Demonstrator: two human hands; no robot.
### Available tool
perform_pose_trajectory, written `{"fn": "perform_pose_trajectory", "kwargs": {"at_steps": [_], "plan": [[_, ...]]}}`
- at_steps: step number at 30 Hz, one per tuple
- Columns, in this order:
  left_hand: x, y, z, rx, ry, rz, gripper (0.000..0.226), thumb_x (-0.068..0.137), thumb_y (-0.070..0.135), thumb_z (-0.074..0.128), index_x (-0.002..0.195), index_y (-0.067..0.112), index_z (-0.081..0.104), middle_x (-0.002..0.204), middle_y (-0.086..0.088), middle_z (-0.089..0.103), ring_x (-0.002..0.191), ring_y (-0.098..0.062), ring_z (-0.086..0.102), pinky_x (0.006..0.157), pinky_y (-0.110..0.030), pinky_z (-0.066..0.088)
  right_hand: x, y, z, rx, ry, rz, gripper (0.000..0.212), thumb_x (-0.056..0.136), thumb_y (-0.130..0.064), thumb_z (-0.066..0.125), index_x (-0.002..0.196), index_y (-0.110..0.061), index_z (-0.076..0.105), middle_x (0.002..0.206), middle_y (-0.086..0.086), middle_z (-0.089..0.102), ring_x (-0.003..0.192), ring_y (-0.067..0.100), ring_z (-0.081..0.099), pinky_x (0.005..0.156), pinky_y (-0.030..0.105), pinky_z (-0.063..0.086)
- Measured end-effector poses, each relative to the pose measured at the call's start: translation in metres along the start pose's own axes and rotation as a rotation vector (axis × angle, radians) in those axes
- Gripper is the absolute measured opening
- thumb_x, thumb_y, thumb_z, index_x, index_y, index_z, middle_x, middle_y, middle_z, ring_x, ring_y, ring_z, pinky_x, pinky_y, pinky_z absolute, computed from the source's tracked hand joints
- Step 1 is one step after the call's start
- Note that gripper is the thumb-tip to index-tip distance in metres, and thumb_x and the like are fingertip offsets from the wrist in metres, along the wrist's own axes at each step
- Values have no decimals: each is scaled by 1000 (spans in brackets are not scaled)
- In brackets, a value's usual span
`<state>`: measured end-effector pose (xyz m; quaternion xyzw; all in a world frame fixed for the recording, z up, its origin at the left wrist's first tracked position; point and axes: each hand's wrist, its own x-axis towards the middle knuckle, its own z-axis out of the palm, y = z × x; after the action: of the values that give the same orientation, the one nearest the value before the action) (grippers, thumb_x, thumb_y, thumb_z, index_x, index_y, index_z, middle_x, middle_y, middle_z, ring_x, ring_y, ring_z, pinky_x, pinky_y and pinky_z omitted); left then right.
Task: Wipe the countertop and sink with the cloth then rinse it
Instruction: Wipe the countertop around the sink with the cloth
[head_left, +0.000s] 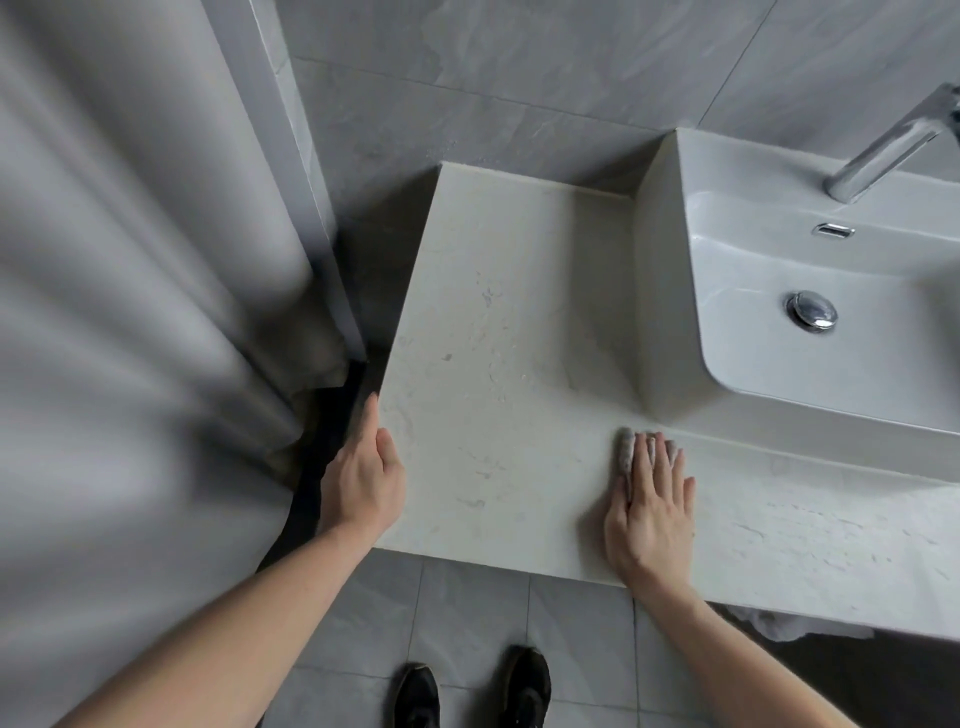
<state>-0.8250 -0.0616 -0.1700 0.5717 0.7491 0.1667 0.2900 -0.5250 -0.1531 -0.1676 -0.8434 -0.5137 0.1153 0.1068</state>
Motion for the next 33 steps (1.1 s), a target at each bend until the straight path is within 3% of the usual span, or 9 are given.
{"fn": "perform_pose_trajectory", "kwargs": {"at_steps": [9, 13, 15, 19, 24, 28, 33], "plan": [[3, -2, 1, -28, 29, -35, 51, 106, 33, 31, 156, 43, 28, 153, 0, 51, 130, -35, 55, 103, -44, 47, -1, -169, 50, 0, -262, -701, 67, 103, -34, 32, 165, -24, 9, 173, 2, 3, 159, 26, -11, 129, 51, 1], [5, -6, 4, -58, 35, -55, 52, 104, 31, 32, 154, 45, 31, 151, 0, 53, 133, -32, 54, 108, -43, 46, 0, -174, 53, -33, -305, -851, 67, 104, -35, 36, 165, -24, 11, 173, 3, 2, 159, 25, -11, 129, 50, 2], [3, -4, 4, -39, 46, -49, 51, 106, 33, 31, 155, 42, 31, 152, 1, 52, 135, -32, 52, 108, -43, 45, 5, -147, 45, -40, -311, -857, 73, 102, -33, 41, 166, -26, 7, 174, 0, 0, 159, 23, -13, 129, 50, 3], [0, 2, 1, 16, 38, -46, 50, 108, 31, 29, 158, 37, 29, 155, 4, 48, 133, -34, 51, 104, -44, 45, 13, -59, 6, -31, -243, -682, 84, 94, -32, 49, 165, -30, 6, 173, -3, 3, 160, 22, -8, 128, 50, 11], [-2, 8, -1, 39, 30, -63, 51, 108, 31, 27, 158, 37, 27, 155, 5, 48, 131, -33, 52, 101, -43, 46, 21, 35, -22, 12, -163, -406, 69, 98, -17, 42, 163, -30, 23, 171, -8, 15, 160, 19, 6, 125, 51, 23], [-3, 10, -1, 62, 36, -80, 51, 108, 32, 27, 158, 38, 26, 155, 6, 48, 130, -33, 53, 98, -43, 47, 26, 22, -9, 145, -131, -394, 55, 105, -17, 36, 160, -20, 34, 169, -8, 19, 160, 16, 7, 125, 46, 20], [-2, 7, 1, 82, 63, -84, 51, 106, 31, 31, 157, 38, 29, 151, 4, 53, 122, -35, 59, 92, -42, 49, 59, -78, 9, 403, -166, -518, 56, 105, -5, 40, 160, -10, 33, 169, 4, 23, 160, 18, 7, 128, 45, 17]]}}
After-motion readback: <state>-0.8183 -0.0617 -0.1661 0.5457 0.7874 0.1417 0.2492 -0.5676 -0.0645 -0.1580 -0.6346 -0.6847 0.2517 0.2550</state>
